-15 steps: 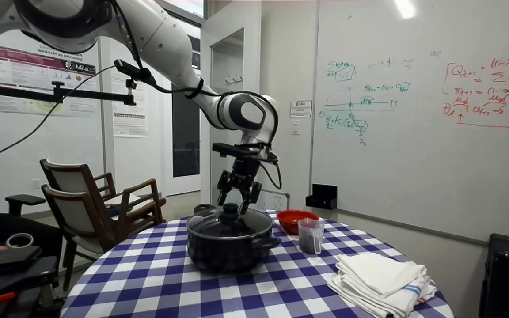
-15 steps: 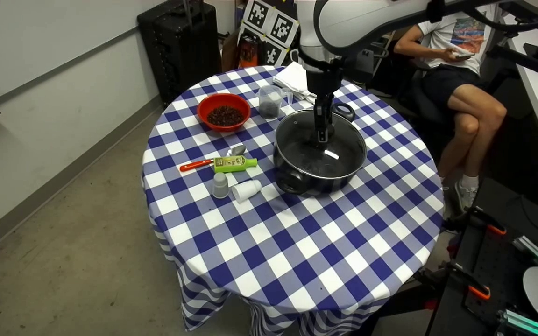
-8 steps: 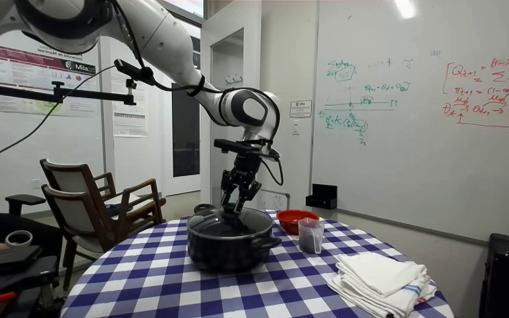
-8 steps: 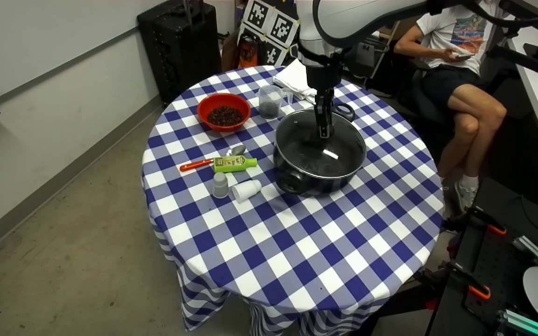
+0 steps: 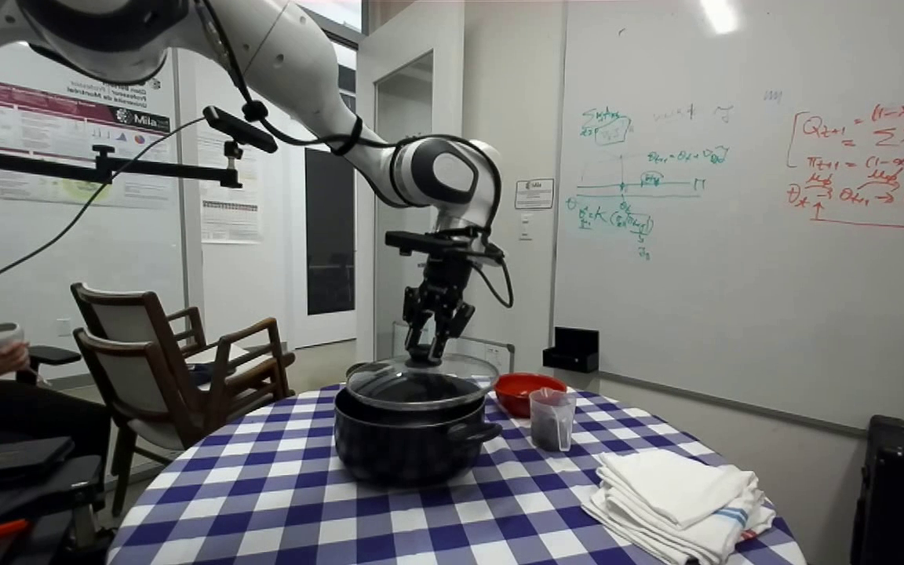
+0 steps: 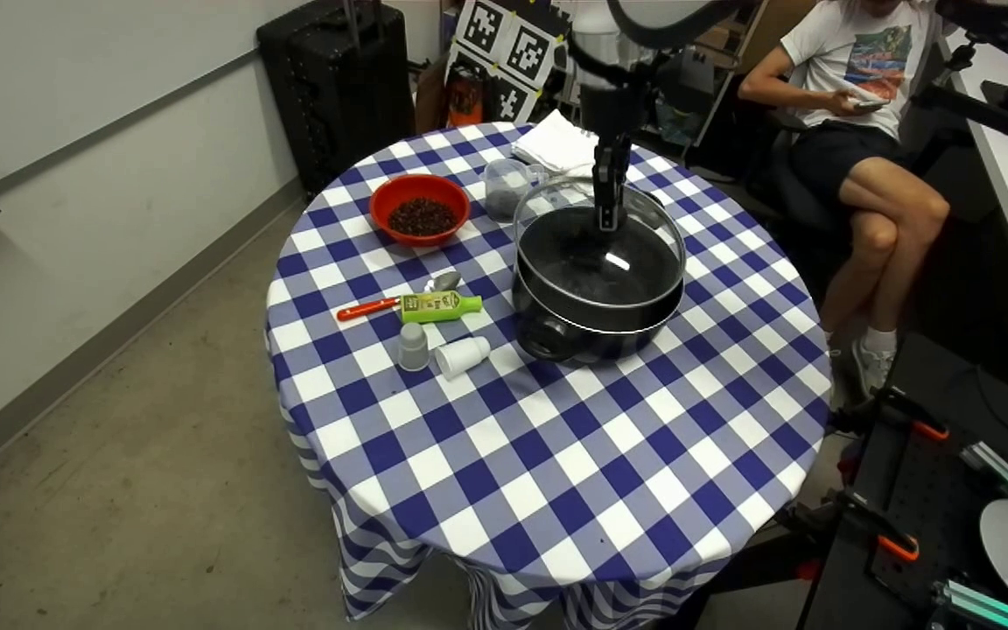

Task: Remove the glass lid from the black pot.

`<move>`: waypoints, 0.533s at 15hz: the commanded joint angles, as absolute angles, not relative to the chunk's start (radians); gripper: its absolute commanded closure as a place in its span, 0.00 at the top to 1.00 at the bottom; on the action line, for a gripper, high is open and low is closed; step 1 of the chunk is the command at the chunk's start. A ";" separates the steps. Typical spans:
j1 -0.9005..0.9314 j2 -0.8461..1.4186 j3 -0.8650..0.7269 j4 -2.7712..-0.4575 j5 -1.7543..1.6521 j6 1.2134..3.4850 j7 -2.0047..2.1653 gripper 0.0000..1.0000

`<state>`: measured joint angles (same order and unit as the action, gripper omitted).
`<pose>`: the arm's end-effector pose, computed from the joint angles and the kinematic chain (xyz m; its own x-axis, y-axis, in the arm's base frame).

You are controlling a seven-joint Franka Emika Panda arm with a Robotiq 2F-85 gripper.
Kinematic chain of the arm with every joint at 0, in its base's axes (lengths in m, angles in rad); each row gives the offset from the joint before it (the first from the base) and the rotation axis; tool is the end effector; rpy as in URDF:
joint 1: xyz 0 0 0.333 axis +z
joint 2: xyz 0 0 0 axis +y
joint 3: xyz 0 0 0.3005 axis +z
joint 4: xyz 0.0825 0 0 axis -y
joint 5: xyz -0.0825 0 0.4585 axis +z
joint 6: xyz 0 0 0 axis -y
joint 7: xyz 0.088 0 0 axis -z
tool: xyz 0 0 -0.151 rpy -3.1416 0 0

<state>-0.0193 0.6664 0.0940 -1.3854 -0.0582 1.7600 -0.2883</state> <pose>0.7354 0.0397 0.2108 0.8927 0.3599 -0.2712 0.3496 -0.9328 -0.0871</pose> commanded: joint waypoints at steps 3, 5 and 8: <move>-0.055 0.383 0.037 -1.563 -0.088 1.936 -0.293 0.25; -0.078 0.304 0.001 -1.613 -0.099 1.943 -0.274 0.25; -0.131 0.207 -0.061 -1.708 -0.094 1.909 -0.264 0.25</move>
<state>-0.0925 0.3314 -0.0142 -1.5717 -0.0862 1.9064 -0.2842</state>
